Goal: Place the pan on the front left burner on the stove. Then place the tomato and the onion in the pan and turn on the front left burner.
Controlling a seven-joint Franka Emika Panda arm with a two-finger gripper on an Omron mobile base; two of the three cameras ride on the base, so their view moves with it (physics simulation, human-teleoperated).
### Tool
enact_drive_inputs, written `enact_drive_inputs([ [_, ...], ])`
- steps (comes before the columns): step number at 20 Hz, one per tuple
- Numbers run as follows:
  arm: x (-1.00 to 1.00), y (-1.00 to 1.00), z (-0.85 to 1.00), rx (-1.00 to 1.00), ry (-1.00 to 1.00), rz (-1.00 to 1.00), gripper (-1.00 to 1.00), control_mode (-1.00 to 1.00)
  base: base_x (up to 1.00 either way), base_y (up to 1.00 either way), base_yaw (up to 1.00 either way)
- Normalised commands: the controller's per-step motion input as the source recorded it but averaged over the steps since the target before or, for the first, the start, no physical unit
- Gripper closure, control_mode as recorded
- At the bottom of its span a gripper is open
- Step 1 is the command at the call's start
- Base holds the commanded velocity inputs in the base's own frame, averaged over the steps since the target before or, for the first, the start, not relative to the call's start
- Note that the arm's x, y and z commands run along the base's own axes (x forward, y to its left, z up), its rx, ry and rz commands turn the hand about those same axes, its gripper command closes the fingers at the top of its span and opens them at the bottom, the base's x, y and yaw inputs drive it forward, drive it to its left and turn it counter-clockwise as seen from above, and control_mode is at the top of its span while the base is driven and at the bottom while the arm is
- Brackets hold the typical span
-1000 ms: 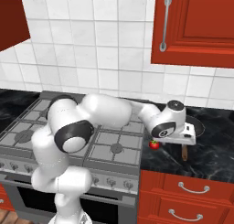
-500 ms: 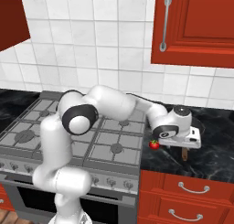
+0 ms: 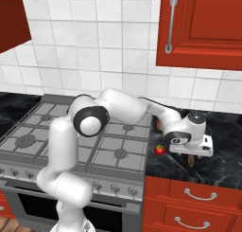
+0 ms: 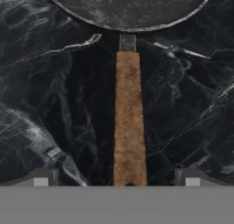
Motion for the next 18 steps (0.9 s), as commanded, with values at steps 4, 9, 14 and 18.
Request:
enact_drive_inputs([
  [4,0.09,0.00,-0.22,-0.06,0.00,0.00,-1.00,-1.00,0.00,0.00,0.00],
  [9,0.09,0.00,-0.26,-0.07,0.00,0.00,-1.00,-1.00,0.00,0.00,0.00],
  [14,0.10,0.00,-0.25,-0.05,0.00,0.00,-1.00,-1.00,0.00,0.00,0.00],
  [18,0.14,-0.02,-0.24,-0.01,0.00,0.00,-1.00,-1.00,0.00,0.00,0.00],
])
